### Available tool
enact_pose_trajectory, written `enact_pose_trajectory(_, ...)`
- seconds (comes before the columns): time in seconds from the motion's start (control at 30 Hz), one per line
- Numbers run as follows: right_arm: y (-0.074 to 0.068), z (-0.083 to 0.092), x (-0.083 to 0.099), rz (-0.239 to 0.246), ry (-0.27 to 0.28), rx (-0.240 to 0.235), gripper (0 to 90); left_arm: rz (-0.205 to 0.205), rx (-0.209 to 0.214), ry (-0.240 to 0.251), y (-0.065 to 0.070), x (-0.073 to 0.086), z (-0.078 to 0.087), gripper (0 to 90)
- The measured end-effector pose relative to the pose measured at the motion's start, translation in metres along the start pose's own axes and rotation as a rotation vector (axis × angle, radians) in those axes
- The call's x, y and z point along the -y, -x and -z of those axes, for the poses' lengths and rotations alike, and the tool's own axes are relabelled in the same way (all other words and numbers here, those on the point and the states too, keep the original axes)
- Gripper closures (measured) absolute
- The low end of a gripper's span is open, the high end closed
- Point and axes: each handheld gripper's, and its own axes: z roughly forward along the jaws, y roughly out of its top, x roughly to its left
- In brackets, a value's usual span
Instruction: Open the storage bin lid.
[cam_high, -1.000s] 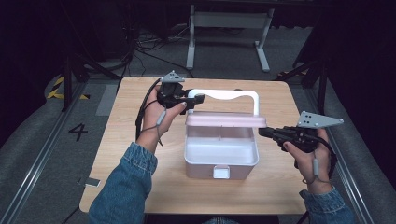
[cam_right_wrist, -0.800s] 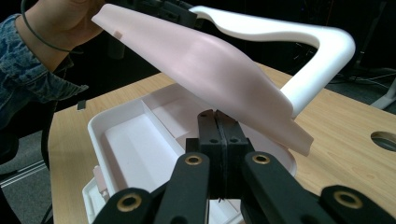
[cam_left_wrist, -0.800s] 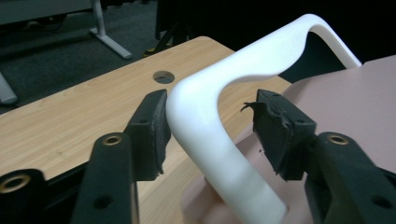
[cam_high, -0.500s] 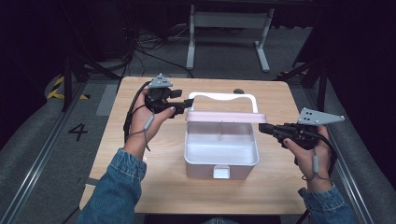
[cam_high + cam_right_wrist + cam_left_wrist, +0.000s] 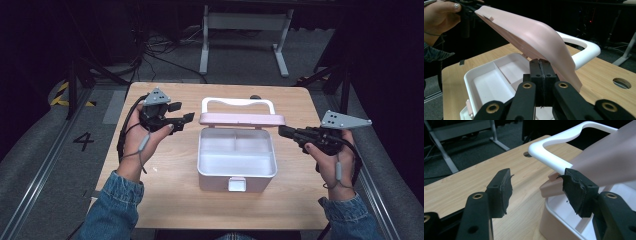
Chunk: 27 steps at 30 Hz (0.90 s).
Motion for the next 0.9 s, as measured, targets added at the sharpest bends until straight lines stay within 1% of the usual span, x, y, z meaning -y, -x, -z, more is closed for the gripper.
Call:
enact_pose_trajectory(0.1,0.003,-0.001,-0.002,0.004,0.010,0.015,90.0,-0.005,0.004,-0.005,0.002,0.004,0.005,41.1)
enact_pose_trajectory(0.13,0.003,-0.002,-0.002,0.012,0.006,0.033,90.0,-0.012,0.011,-0.013,0.005,0.005,0.006,41.0)
enact_pose_trajectory(0.2,0.004,-0.003,-0.003,0.018,0.005,0.049,90.0,-0.010,0.015,-0.011,0.007,0.006,0.006,40.7)
enact_pose_trajectory(0.23,0.004,-0.003,-0.003,0.018,0.005,0.049,90.0,-0.024,0.023,-0.017,0.008,0.007,0.006,40.7)
enact_pose_trajectory(0.37,0.006,-0.005,-0.005,0.016,0.016,0.060,90.0,-0.044,0.034,-0.027,0.014,0.011,0.004,40.1)
enact_pose_trajectory(0.4,0.006,-0.005,-0.005,0.014,0.017,0.062,90.0,-0.044,0.036,-0.032,0.016,0.011,0.004,40.0)
enact_pose_trajectory(0.5,0.009,-0.008,-0.006,0.014,0.025,0.073,90.0,-0.056,0.039,-0.027,0.018,0.012,0.002,39.7)
enact_pose_trajectory(0.6,0.008,-0.011,-0.007,0.023,0.023,0.103,90.0,-0.068,0.047,-0.029,0.021,0.012,0.000,38.3)
enact_pose_trajectory(0.63,0.007,-0.012,-0.008,0.036,0.022,0.118,90.0,-0.084,0.048,-0.026,0.023,0.012,-0.001,38.5)
enact_pose_trajectory(0.73,0.007,-0.013,-0.009,0.031,0.025,0.122,90.0,-0.075,0.053,-0.027,0.025,0.012,-0.003,38.5)
enact_pose_trajectory(0.83,0.009,-0.015,-0.009,0.024,0.031,0.125,90.0,-0.086,0.052,-0.014,0.027,0.010,-0.006,38.5)
enact_pose_trajectory(0.9,0.008,-0.016,-0.009,0.028,0.032,0.133,90.0,-0.100,0.041,-0.001,0.028,0.008,-0.007,38.5)
